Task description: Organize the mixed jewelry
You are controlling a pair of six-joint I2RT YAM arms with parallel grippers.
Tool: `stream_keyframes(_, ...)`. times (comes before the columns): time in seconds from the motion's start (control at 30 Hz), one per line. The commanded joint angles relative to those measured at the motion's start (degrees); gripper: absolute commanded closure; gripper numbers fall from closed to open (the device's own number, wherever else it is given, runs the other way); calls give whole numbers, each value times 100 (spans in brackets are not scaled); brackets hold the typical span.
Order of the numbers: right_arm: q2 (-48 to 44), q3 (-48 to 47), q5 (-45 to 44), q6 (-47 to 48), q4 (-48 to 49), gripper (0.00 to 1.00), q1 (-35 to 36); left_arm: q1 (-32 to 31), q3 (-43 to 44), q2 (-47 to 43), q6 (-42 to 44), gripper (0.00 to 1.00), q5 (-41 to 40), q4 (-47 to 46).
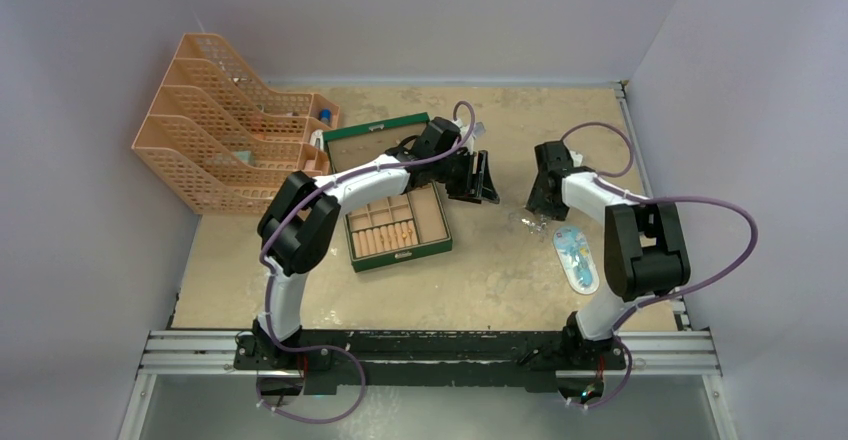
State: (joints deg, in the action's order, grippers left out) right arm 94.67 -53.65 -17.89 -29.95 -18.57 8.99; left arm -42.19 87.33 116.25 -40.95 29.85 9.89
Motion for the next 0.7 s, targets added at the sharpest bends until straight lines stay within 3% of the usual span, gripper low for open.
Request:
stream_keyframes(0.0, 144, -251, 98, 320, 231, 51, -73, -10, 188, -66, -10, 46, 148, -265)
stream_keyframes(0.27, 246, -87, 758, 317, 290, 59, -170, -11, 171, -127, 17, 47, 149, -255)
stream_keyframes(0.37, 197, -28, 932, 257, 258, 67, -179, -16, 169, -129, 25, 47, 152, -255)
stream_keyframes(0.53, 84, -14, 873, 146, 38, 79, -175, -8, 138, -170, 43, 47, 151, -243)
stream_keyframes(0.67, -74, 88, 722, 221, 107, 80, -179, -17, 126, -181, 43, 47, 137, -258)
